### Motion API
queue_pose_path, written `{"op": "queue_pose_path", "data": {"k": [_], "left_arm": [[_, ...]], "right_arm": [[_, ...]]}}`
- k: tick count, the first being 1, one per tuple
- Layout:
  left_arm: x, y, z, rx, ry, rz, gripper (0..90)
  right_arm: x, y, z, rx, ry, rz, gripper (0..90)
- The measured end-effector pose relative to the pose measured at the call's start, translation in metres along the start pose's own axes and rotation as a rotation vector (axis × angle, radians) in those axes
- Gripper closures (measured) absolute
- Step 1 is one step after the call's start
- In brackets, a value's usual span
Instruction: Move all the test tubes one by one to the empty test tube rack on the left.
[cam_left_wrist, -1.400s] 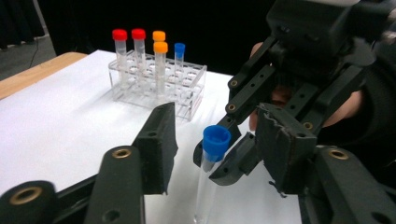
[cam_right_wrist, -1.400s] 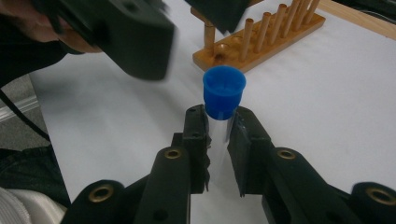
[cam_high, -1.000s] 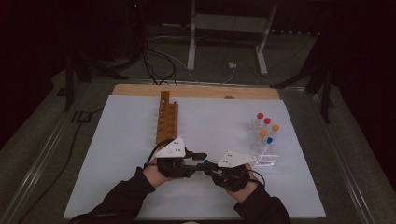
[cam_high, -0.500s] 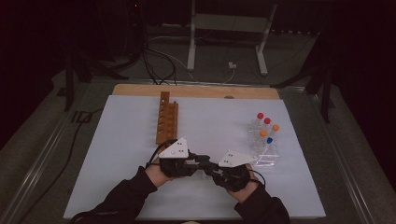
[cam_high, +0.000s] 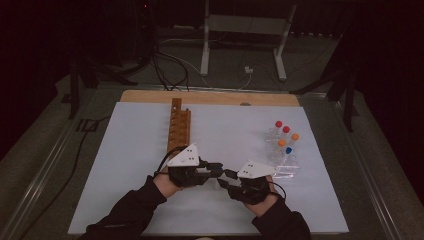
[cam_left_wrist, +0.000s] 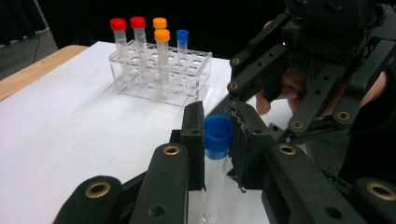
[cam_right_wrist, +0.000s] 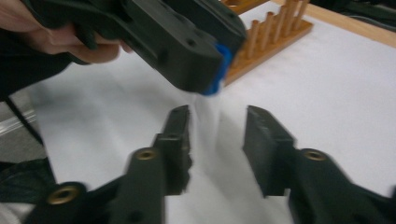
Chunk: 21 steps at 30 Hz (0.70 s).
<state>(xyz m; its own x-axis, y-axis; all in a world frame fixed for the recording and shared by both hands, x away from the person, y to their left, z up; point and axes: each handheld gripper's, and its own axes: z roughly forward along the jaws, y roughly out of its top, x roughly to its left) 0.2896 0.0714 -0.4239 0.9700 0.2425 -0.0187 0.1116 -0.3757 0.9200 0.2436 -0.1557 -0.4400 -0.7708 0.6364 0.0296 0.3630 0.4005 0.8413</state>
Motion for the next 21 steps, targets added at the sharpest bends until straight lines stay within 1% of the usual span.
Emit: {"op": "queue_pose_path", "data": {"k": [1,2,3,4,5,6,7,8,9,13,14,15,16,18,20,21], "left_arm": [[0.0,0.0,0.0,0.0,0.0,0.0,77.7],[0.003,0.002,-0.003,0.001,0.01,0.003,77.6],[0.003,0.002,-0.003,0.001,0.01,0.003,77.6],[0.007,0.003,-0.007,-0.006,0.018,-0.007,77.6],[0.007,0.003,-0.007,-0.006,0.018,-0.007,77.7],[0.009,0.004,-0.009,-0.007,0.023,-0.009,77.7],[0.01,0.006,-0.011,-0.009,0.034,-0.004,77.7],[0.014,0.008,-0.015,-0.01,0.044,-0.008,77.7],[0.014,0.008,-0.015,-0.01,0.044,-0.008,77.7],[0.02,0.013,-0.021,-0.006,0.067,-0.004,77.7],[0.021,0.013,-0.022,-0.005,0.069,-0.002,77.7],[0.022,0.014,-0.023,-0.01,0.068,-0.01,77.7],[0.024,0.014,-0.024,-0.007,0.069,-0.013,77.7],[0.026,0.016,-0.026,-0.002,0.07,-0.012,77.6],[0.029,0.019,-0.028,0.006,0.075,-0.008,77.7],[0.031,0.021,-0.029,0.005,0.077,-0.009,77.6]], "right_arm": [[-0.001,0.0,-0.001,-0.004,-0.003,0.005,54.8],[-0.002,0.0,-0.001,-0.011,-0.003,0.015,52.1],[-0.002,0.0,-0.001,-0.011,-0.003,0.015,52.1],[-0.003,0.0,-0.003,-0.019,-0.003,0.023,47.9],[-0.003,0.0,-0.003,-0.019,-0.003,0.023,47.9],[-0.004,0.0,-0.004,-0.029,-0.009,0.02,45.4],[-0.003,0.0,-0.005,-0.031,-0.011,0.027,41.7],[-0.004,0.0,-0.006,-0.038,-0.024,0.028,34.5],[-0.004,0.0,-0.006,-0.041,-0.03,0.035,30.9],[-0.004,0.0,-0.006,-0.045,-0.048,0.042,17.3],[-0.004,0.0,-0.006,-0.045,-0.048,0.042,17.3],[-0.005,0.0,-0.006,-0.043,-0.052,0.043,14.3],[-0.005,0.0,-0.006,-0.043,-0.052,0.043,14.3],[-0.005,0.0,-0.006,-0.05,-0.057,0.054,10.0],[-0.006,0.0,-0.007,-0.053,-0.051,0.049,9.1],[-0.006,0.0,-0.008,-0.055,-0.033,0.044,3.3]]}}
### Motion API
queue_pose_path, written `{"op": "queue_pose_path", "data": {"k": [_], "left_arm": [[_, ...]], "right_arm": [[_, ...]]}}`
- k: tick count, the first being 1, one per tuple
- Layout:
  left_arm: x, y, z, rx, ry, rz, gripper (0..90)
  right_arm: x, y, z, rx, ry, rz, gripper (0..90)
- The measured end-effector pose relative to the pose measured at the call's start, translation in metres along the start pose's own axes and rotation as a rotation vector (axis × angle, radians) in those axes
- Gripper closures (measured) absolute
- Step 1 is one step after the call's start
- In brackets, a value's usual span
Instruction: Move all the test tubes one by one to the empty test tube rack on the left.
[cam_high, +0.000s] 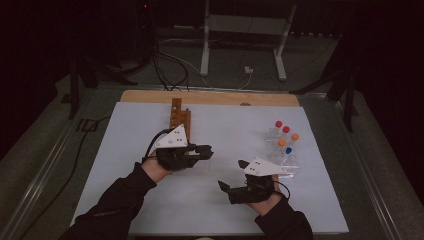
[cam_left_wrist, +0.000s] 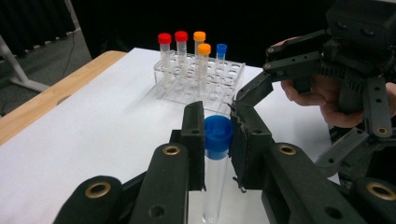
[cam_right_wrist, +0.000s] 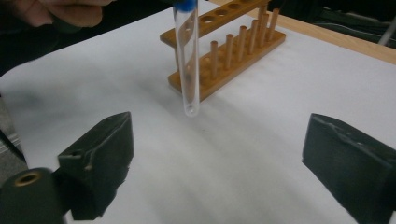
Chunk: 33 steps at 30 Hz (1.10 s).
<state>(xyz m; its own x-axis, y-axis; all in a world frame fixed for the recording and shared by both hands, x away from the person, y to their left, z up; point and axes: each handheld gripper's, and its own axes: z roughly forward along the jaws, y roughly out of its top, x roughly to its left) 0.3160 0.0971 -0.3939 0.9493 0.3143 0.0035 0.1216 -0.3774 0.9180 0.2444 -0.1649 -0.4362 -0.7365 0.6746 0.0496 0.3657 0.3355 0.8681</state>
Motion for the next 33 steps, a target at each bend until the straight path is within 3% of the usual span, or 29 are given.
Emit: {"op": "queue_pose_path", "data": {"k": [6,14,22,33], "left_arm": [[0.009,0.005,-0.003,0.007,0.015,-0.007,77.7],[0.025,0.017,-0.009,0.007,0.049,-0.006,77.7],[0.048,0.024,-0.02,-0.007,0.122,-0.021,77.7],[0.093,0.025,-0.044,-0.04,0.26,-0.086,77.7]], "right_arm": [[-0.001,-0.001,-0.004,-0.024,0.015,-0.001,2.5],[-0.001,0.0,-0.007,-0.036,0.002,-0.012,0.8],[-0.004,0.0,-0.011,-0.063,0.002,0.007,0.0],[-0.001,0.0,-0.01,-0.058,0.001,-0.006,0.0]]}}
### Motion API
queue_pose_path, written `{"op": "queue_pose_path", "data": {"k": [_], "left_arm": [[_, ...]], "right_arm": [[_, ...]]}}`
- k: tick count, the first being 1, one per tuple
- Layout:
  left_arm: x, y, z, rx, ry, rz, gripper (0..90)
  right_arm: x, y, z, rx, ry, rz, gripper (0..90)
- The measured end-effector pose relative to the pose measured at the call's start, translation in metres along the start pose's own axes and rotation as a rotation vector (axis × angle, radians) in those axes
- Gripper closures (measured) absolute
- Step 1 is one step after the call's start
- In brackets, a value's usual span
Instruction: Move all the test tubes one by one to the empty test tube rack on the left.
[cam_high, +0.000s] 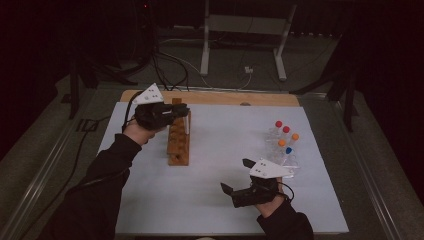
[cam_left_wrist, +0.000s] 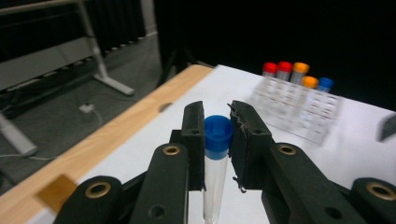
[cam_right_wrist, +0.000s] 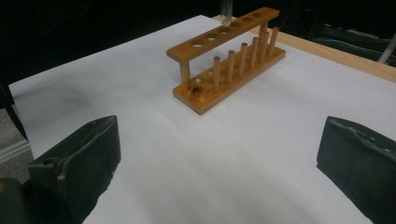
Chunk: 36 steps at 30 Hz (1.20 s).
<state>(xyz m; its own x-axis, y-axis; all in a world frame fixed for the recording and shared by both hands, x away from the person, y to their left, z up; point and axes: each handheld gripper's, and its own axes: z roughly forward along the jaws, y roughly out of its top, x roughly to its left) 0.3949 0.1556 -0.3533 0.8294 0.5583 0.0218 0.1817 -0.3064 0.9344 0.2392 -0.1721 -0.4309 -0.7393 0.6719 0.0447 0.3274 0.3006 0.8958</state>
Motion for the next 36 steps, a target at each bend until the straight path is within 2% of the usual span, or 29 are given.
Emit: {"op": "queue_pose_path", "data": {"k": [11,13,15,17,21,27,36], "left_arm": [[0.041,-0.004,0.011,0.019,0.095,-0.042,77.7],[0.049,-0.006,0.014,0.034,0.128,-0.028,77.7],[0.058,-0.006,0.017,0.036,0.152,-0.044,77.7],[0.067,-0.006,0.019,0.028,0.173,-0.061,77.7],[0.078,-0.002,0.023,0.025,0.208,-0.066,77.7],[0.089,-0.003,0.037,0.035,0.236,-0.073,77.7],[0.096,-0.018,0.059,0.059,0.259,-0.079,77.7]], "right_arm": [[-0.002,-0.001,-0.001,-0.002,0.003,0.003,0.0],[-0.003,-0.001,-0.001,-0.003,0.005,0.007,0.0],[-0.003,-0.001,-0.001,-0.002,0.008,0.008,0.0],[-0.003,-0.001,-0.001,0.0,0.01,0.009,0.0],[-0.003,-0.002,0.001,0.01,0.02,0.009,0.0],[-0.005,-0.003,-0.001,0.01,0.022,0.012,0.0],[-0.007,-0.004,-0.002,0.009,0.027,0.018,0.0]]}}
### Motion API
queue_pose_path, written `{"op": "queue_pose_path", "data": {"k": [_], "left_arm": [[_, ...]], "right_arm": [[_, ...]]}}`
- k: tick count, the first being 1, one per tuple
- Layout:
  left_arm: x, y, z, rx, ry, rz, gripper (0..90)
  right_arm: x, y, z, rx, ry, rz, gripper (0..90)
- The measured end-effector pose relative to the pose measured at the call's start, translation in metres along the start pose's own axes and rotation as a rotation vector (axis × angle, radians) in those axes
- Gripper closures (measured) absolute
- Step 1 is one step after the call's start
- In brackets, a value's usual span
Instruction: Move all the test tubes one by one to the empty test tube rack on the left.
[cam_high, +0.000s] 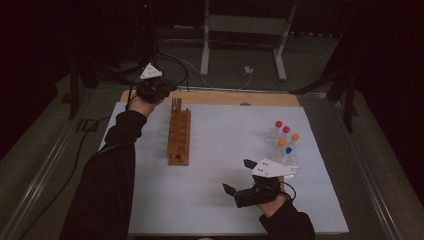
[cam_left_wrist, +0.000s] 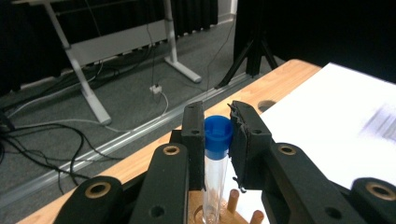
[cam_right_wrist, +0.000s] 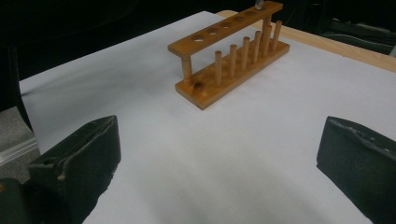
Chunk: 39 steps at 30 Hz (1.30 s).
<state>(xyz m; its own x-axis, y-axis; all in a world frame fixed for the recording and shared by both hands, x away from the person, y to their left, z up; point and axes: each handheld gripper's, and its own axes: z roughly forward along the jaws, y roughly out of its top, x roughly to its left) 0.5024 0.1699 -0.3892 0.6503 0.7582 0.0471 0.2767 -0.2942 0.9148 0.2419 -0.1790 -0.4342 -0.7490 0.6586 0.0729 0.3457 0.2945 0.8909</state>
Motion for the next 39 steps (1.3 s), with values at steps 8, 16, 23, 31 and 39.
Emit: {"op": "queue_pose_path", "data": {"k": [8,16,23,31,39], "left_arm": [[0.002,-0.014,0.011,0.016,0.006,-0.026,77.7],[-0.002,-0.029,0.021,0.04,0.001,-0.035,77.7],[-0.003,-0.043,0.025,0.063,0.003,-0.041,77.7],[-0.002,-0.049,0.025,0.059,0.008,-0.047,77.7],[0.0,-0.053,0.025,0.053,0.014,-0.069,77.5]], "right_arm": [[-0.001,-0.002,0.001,0.01,0.01,0.001,0.0],[-0.001,-0.002,0.001,0.008,0.015,0.003,0.0],[-0.002,-0.002,0.0,0.006,0.017,0.005,0.0],[-0.001,-0.001,0.0,0.013,0.024,-0.001,0.0],[-0.002,-0.002,0.0,0.014,0.027,0.003,0.0]]}}
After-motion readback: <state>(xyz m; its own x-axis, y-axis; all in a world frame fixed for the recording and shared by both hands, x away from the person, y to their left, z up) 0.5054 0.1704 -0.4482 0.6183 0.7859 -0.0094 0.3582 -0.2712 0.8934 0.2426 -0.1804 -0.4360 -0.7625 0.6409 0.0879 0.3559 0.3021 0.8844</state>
